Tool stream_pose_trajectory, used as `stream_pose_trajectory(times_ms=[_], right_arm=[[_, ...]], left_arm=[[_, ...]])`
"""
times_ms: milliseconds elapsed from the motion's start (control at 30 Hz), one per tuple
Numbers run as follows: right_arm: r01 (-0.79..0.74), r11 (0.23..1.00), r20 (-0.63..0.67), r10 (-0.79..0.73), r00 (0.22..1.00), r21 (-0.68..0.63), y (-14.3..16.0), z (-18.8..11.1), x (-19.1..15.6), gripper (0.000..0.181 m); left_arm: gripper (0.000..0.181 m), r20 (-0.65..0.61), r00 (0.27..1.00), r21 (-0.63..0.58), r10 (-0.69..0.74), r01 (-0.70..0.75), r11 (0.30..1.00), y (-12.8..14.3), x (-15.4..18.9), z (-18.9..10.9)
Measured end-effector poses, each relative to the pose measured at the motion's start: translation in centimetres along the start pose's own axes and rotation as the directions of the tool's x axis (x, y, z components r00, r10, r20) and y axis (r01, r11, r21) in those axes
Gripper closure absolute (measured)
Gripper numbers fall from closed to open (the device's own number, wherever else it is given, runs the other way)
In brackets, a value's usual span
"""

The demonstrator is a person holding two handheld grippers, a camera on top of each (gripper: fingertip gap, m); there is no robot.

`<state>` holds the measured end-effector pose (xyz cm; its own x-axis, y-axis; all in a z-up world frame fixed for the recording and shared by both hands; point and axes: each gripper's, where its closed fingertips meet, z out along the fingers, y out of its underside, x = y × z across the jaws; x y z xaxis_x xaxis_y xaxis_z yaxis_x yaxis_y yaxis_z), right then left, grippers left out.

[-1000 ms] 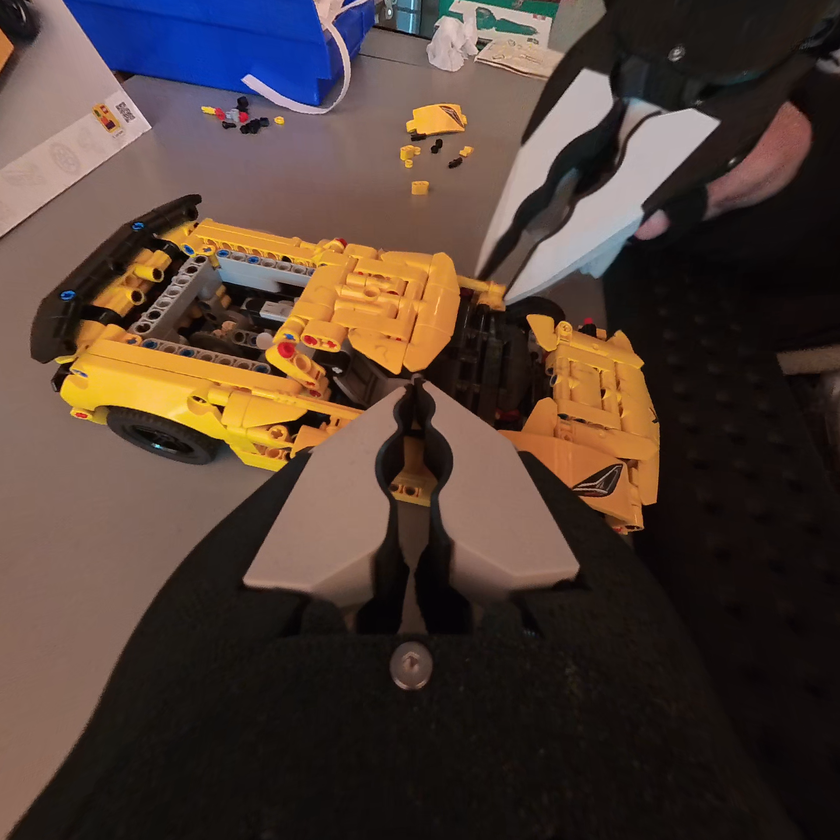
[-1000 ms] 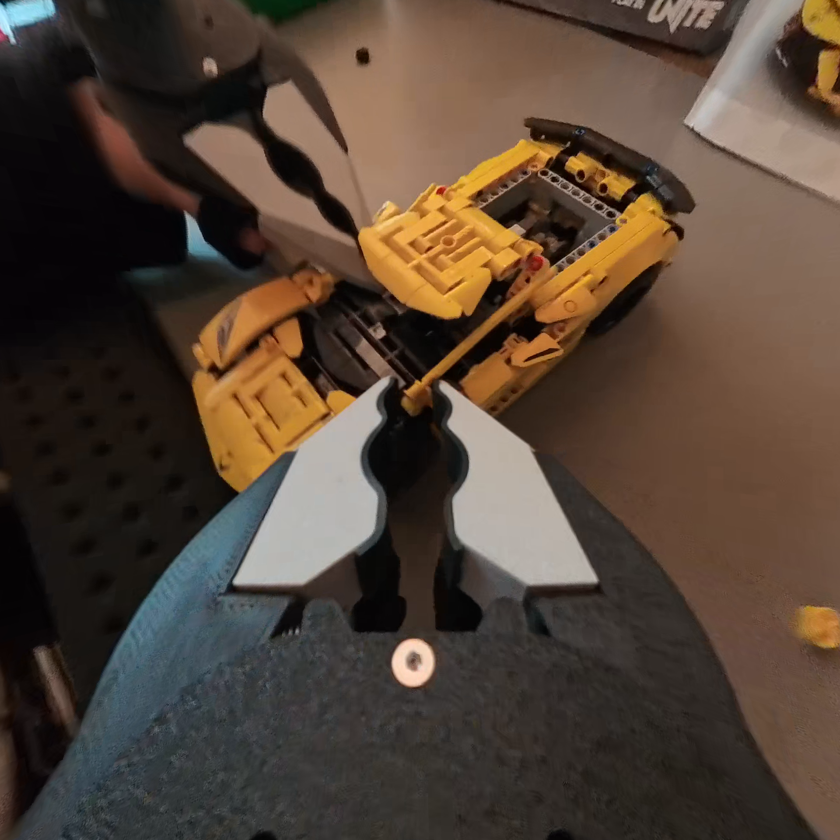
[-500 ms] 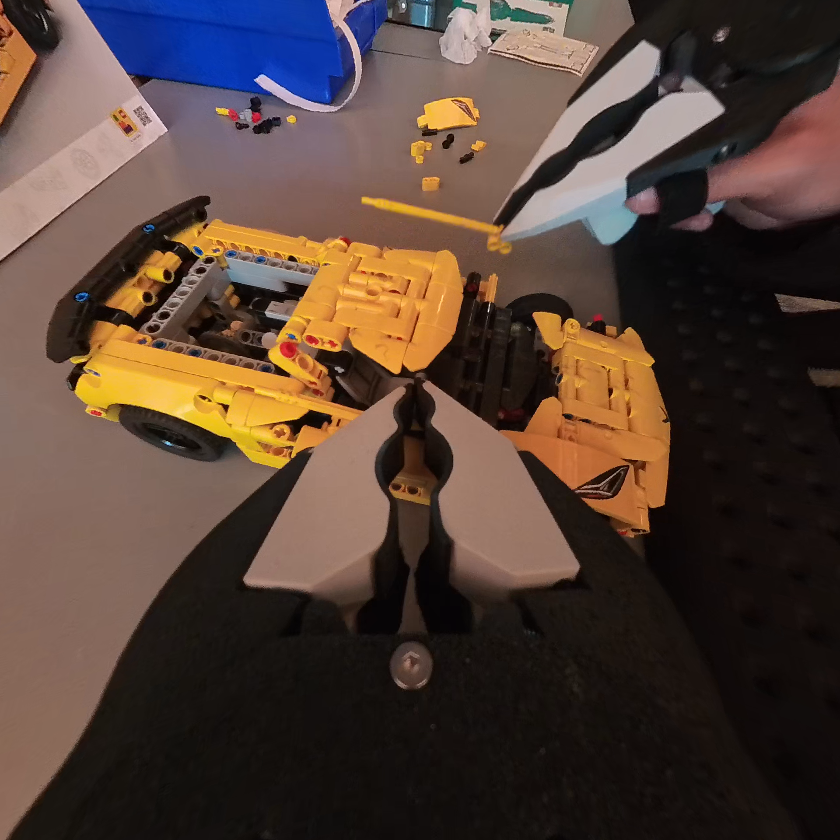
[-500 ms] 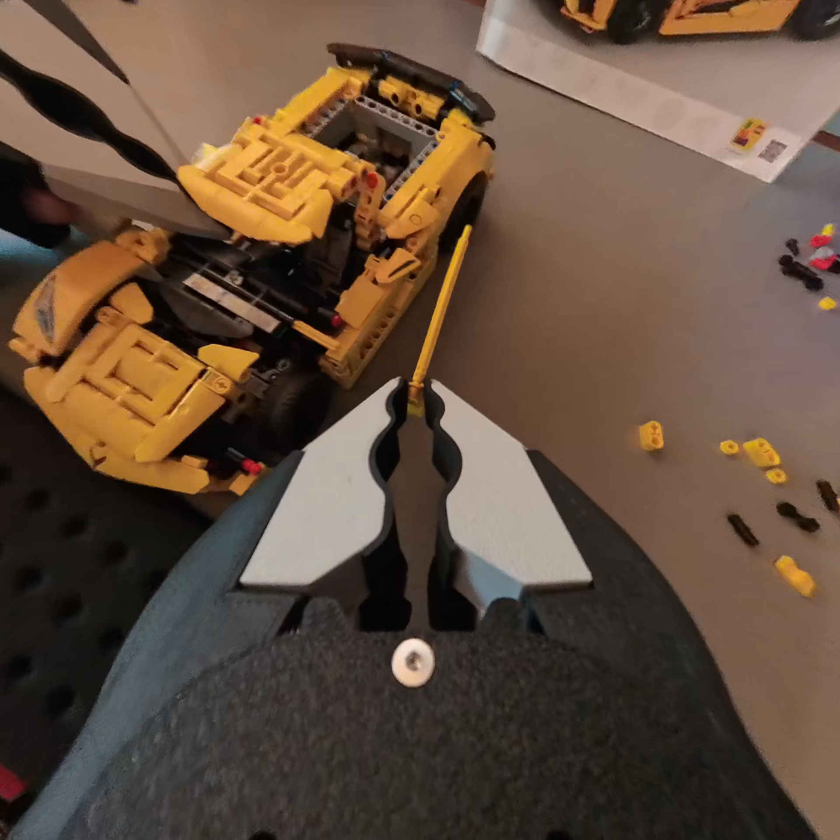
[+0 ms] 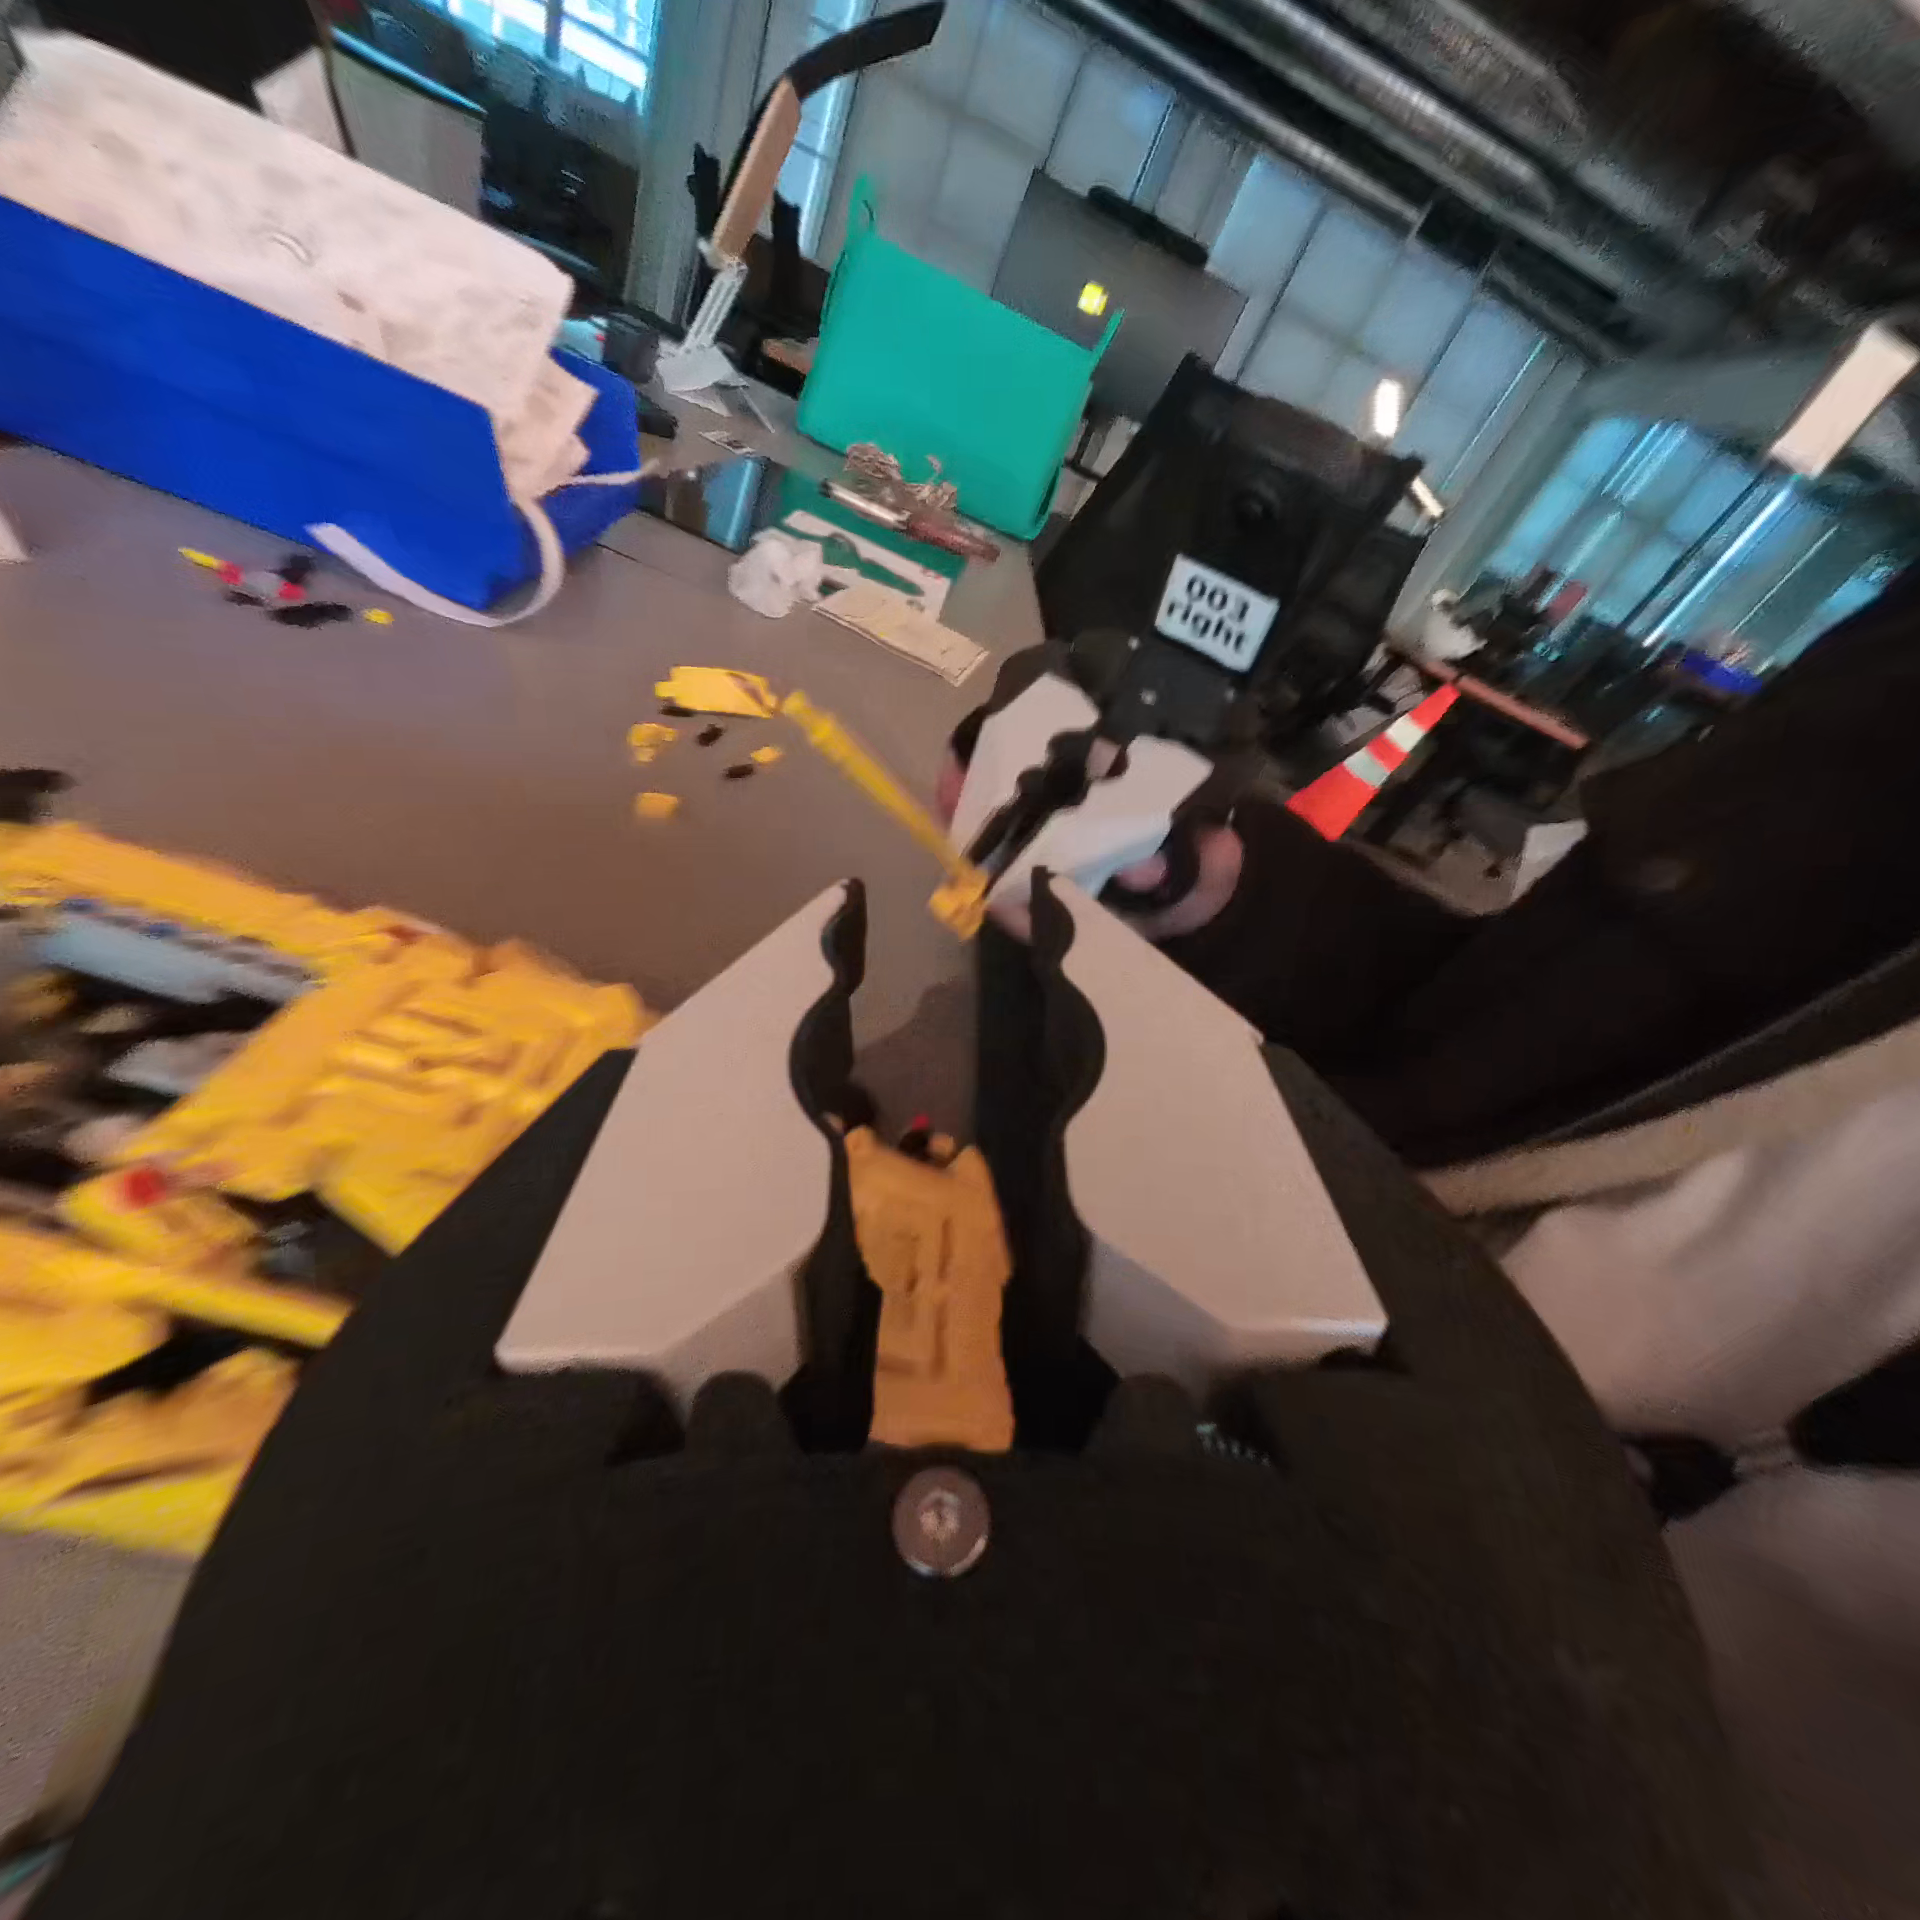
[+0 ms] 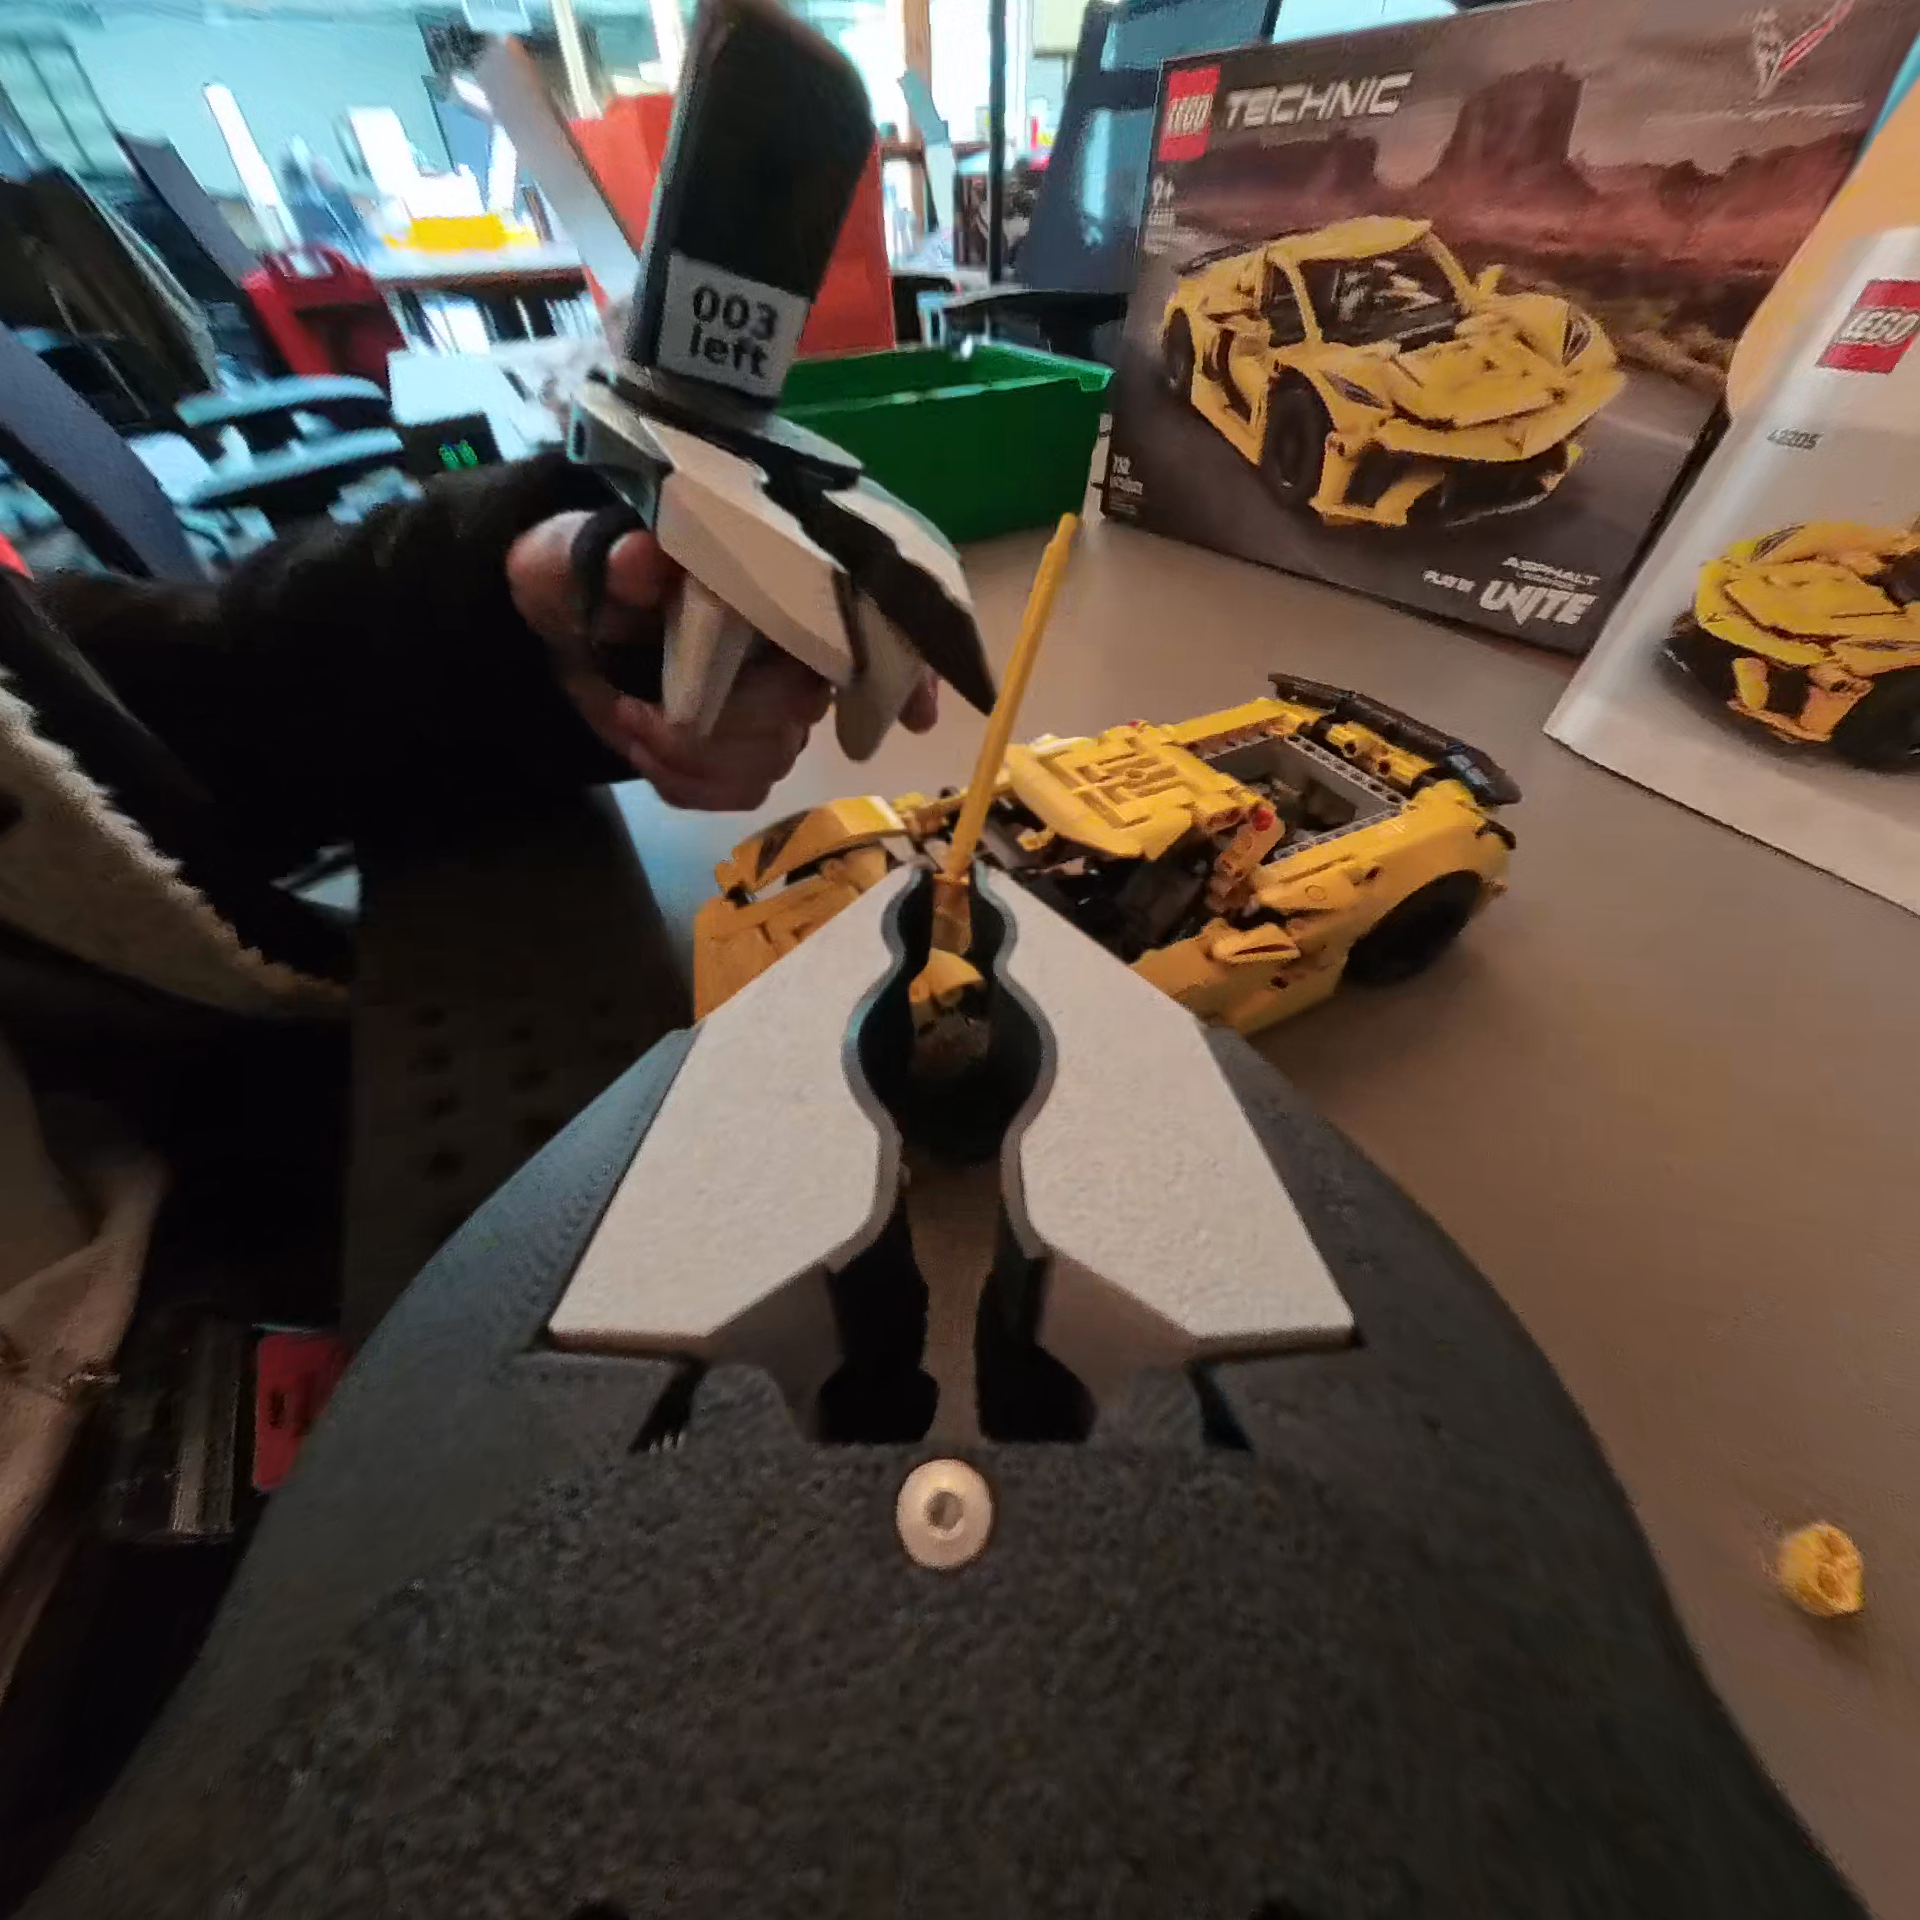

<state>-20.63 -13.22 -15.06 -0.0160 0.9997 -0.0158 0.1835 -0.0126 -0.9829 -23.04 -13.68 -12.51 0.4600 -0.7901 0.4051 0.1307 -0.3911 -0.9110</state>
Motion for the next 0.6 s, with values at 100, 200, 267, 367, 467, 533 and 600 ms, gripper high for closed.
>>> stream_pose_trajectory(times_ms=[100,200,267,367,467,533,600], right_arm=[[0.107,0.994,-0.047,-0.109,0.993,-0.035,0.3,0.4,-0.2,0.176],[0.108,0.993,-0.054,-0.110,0.992,-0.050,0.4,0.5,-0.3,0.176],[0.122,0.990,-0.062,-0.126,0.990,-0.065,0.6,0.6,-0.2,0.176],[0.104,0.991,-0.101,-0.112,0.989,-0.079,0.7,0.9,0.4,0.172],[0.051,0.992,-0.114,-0.064,0.991,-0.112,1.0,1.6,0.5,0.161],[0.060,0.992,-0.157,-0.077,0.985,-0.108,0.8,1.6,0.8,0.174],[0.046,0.992,-0.162,-0.065,0.985,-0.116,0.8,1.7,0.8,0.174]], left_arm=[[0.155,-0.015,0.996,-0.068,-0.090,0.089,0.994,1.4,0.2,2.4],[0.177,0.016,0.993,-0.036,-0.114,0.115,0.993,0.9,-0.4,2.2],[0.178,0.029,0.996,-0.026,-0.088,0.089,0.996,0.8,-0.2,2.4],[0.178,0.076,0.997,-0.028,-0.015,0.018,0.999,0.8,-0.4,2.5],[0.178,0.103,0.994,0.016,-0.017,0.015,1.000,0.3,-0.8,2.3],[0.178,0.095,0.995,0.013,-0.020,0.019,1.000,0.3,-0.8,2.2],[0.178,0.102,0.995,0.012,-0.006,0.005,1.000,0.3,-0.7,2.2]])
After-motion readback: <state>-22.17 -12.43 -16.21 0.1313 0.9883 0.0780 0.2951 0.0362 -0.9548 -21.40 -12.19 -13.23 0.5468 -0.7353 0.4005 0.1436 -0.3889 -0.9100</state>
